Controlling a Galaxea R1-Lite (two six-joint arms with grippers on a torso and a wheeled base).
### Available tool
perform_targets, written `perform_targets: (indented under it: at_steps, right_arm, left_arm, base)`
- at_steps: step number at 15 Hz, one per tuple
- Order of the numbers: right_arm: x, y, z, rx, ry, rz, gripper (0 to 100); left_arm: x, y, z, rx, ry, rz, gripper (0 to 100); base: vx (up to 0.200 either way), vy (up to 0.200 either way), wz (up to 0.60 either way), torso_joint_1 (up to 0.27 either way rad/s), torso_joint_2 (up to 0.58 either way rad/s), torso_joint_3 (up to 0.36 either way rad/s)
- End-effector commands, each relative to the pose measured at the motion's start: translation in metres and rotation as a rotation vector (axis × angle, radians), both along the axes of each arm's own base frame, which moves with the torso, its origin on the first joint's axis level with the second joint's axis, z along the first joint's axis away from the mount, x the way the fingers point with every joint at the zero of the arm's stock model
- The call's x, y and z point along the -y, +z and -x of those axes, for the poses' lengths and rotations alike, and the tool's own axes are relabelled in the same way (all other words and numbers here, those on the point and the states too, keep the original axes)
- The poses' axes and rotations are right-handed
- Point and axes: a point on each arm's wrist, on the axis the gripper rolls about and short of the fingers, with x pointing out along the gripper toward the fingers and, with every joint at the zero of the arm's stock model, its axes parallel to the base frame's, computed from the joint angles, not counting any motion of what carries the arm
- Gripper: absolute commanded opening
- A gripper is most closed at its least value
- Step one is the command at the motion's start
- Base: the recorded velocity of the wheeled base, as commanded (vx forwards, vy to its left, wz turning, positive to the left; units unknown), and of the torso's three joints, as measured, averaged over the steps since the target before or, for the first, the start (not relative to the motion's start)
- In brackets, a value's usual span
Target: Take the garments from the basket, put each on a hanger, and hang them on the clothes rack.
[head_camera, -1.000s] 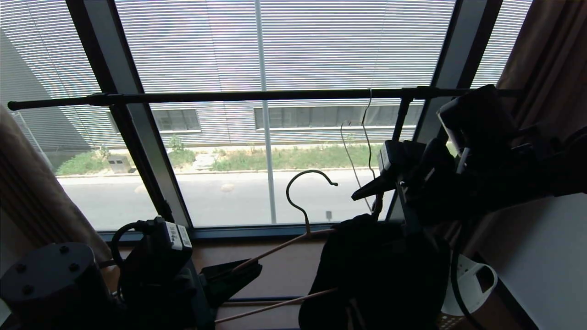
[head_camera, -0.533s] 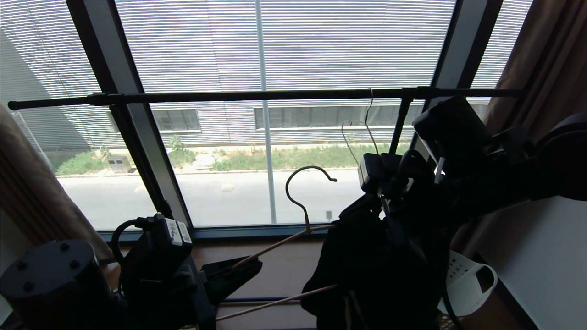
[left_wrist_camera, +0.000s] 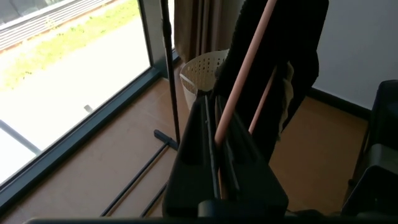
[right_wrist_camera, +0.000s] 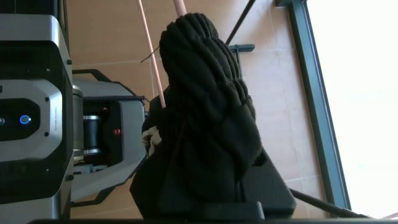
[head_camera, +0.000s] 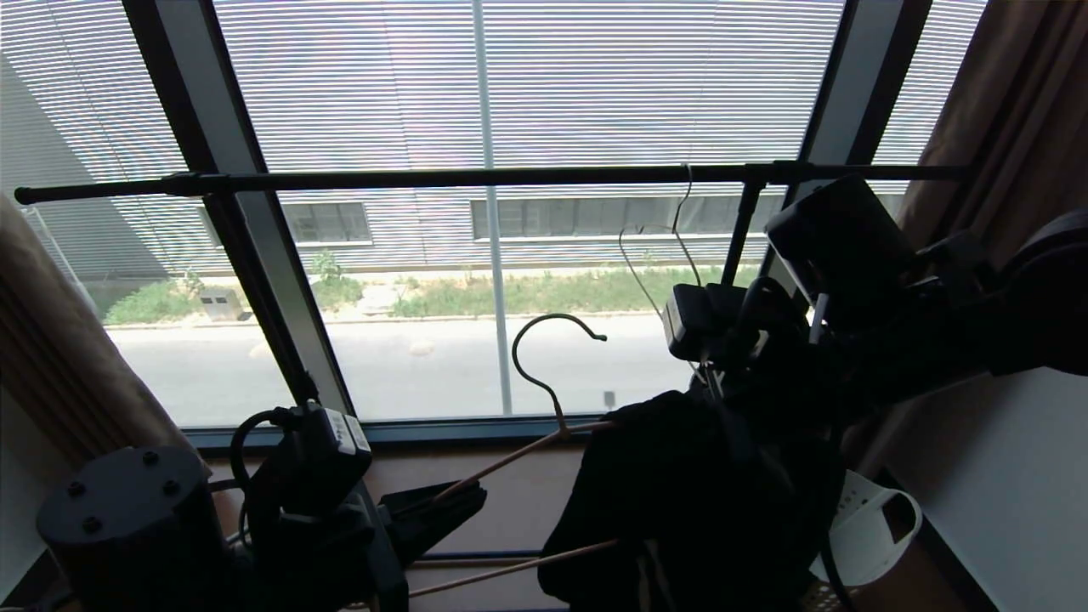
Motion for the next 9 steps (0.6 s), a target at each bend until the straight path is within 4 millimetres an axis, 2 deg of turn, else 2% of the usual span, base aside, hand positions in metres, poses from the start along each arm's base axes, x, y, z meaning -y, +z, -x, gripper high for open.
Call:
perform_targets:
  at_steps: [1,2,3,6,9]
  right_arm:
    - [-0.002,0.0,0.0,0.003,0.007,-0.004,0]
    - [-0.002,0.001,0.0,0.005,0.007,-0.005,0]
    - [-0.002,0.001,0.0,0.007,0.005,-0.007,0]
    - [0.002,-0.005,-0.003,-0.028,-0.025,0.003,0]
    - [0.009,-0.01,-0.008,-0.09,-0.104,-0.001,0]
  left_arm:
    - [-0.001,-0.007,-0.006,-0.025,0.014,-0.017,0]
    - [-0.001,-0.007,-0.008,-0.026,0.015,-0.015,0]
    - [-0.002,-0.006,-0.009,-0.027,0.02,-0.007,100]
    - [-0.008,-0.005,-0.021,-0.033,0.018,0.025,100]
    - [-0.009,0.003,-0.025,0.02,0.028,0.062,100]
  base:
    - [0.0,0.0,0.0,0.0,0.0,0.0]
    - [0.0,0.0,0.0,0.0,0.0,0.0]
    - [0.0,0.0,0.0,0.0,0.0,0.0]
    - [0.0,0.0,0.0,0.0,0.0,0.0]
    - [0.0,0.0,0.0,0.0,0.0,0.0]
